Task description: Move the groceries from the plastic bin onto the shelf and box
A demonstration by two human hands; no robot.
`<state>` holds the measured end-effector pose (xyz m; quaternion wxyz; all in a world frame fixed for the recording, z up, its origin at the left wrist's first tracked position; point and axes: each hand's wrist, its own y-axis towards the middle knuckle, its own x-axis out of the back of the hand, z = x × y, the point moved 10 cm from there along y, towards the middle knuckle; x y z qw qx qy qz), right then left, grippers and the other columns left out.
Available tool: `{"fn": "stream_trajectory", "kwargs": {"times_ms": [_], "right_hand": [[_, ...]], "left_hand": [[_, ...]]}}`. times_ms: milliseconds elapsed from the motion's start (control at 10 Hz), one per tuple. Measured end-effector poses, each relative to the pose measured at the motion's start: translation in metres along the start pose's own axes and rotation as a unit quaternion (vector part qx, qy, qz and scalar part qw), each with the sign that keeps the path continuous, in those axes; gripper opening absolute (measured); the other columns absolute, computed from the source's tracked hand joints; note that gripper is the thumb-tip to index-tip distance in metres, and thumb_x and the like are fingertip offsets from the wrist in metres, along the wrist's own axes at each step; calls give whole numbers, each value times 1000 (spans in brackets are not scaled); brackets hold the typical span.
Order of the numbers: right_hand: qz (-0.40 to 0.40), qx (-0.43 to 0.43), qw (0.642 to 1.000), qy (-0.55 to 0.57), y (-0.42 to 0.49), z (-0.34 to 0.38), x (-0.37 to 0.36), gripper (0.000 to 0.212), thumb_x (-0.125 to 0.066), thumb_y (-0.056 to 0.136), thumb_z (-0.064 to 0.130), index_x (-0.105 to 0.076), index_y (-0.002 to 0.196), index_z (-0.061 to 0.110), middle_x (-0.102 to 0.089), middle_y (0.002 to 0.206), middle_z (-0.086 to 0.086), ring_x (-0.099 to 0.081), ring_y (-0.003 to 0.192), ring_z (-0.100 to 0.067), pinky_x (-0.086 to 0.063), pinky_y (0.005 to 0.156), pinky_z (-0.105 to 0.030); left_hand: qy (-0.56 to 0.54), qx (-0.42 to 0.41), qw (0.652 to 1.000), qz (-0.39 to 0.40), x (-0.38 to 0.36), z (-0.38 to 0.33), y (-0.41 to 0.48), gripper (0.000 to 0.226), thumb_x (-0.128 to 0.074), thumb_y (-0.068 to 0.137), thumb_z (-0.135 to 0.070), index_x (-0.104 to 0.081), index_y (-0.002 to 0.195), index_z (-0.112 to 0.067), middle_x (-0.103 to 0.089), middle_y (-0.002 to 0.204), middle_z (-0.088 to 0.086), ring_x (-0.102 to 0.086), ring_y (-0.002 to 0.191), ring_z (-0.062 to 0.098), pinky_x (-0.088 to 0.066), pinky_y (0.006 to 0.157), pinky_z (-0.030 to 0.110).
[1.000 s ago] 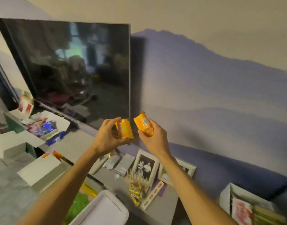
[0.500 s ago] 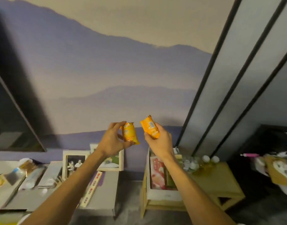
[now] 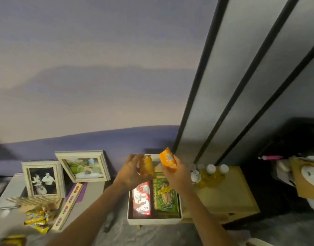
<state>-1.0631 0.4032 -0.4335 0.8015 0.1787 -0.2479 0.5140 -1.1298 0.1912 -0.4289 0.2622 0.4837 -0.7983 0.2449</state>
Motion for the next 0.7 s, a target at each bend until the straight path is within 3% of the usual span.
{"fn": "stream_trajectory", "kwargs": {"times_ms": [100, 200, 300, 400, 500, 700], "right_hand": [[-5, -32, 999, -32, -20, -55, -30, 48, -67, 93, 62, -66, 130, 30, -72, 100, 13, -69, 90, -4, -58, 78, -25], [-14, -39, 996, -79, -49, -100, -50, 67, -55, 92, 79, -60, 137, 30, -71, 118, 10, -68, 106, -10, -60, 92, -38], [-25, -25, 988, -152, -67, -111, -56, 80, -58, 88, 83, -57, 142, 24, -66, 134, 1, -62, 120, -19, -57, 99, -39], [-27, -16, 980, -196, -74, -111, -60, 80, -72, 84, 73, -55, 141, 20, -63, 138, -5, -62, 124, -26, -57, 100, -44], [-20, -13, 979, -202, -75, -105, -60, 81, -71, 83, 75, -53, 139, 20, -62, 137, -5, -62, 124, -26, -57, 99, -44], [-2, 7, 989, -150, -71, -85, -44, 82, -59, 90, 81, -50, 146, 23, -59, 144, 1, -59, 129, -18, -56, 105, -40]], "left_hand": [[-11, -26, 998, 49, -61, 4, -1, 91, -92, 68, -54, -43, 144, -45, -41, 149, -10, -64, 101, 5, -49, 81, 6], [61, -43, 996, 47, -97, 18, -13, 92, -65, 73, -83, -34, 152, -46, -38, 160, -11, -45, 140, 16, -41, 118, 38], [188, -52, 980, 37, -107, 35, -17, 102, -29, 71, -97, -27, 157, -43, -31, 165, -10, -31, 151, 26, -31, 123, 56], [233, -63, 970, 36, -110, 43, -18, 104, -26, 72, -99, -24, 158, -41, -28, 166, -8, -30, 151, 29, -33, 120, 59], [236, -72, 968, 43, -108, 45, -19, 108, -28, 70, -101, -30, 156, -36, -36, 162, -3, -36, 148, 31, -35, 119, 61], [206, -61, 976, 37, -84, 34, -25, 103, -42, 76, -97, -20, 160, -42, -22, 168, -11, -22, 155, 21, -23, 126, 54]]}}
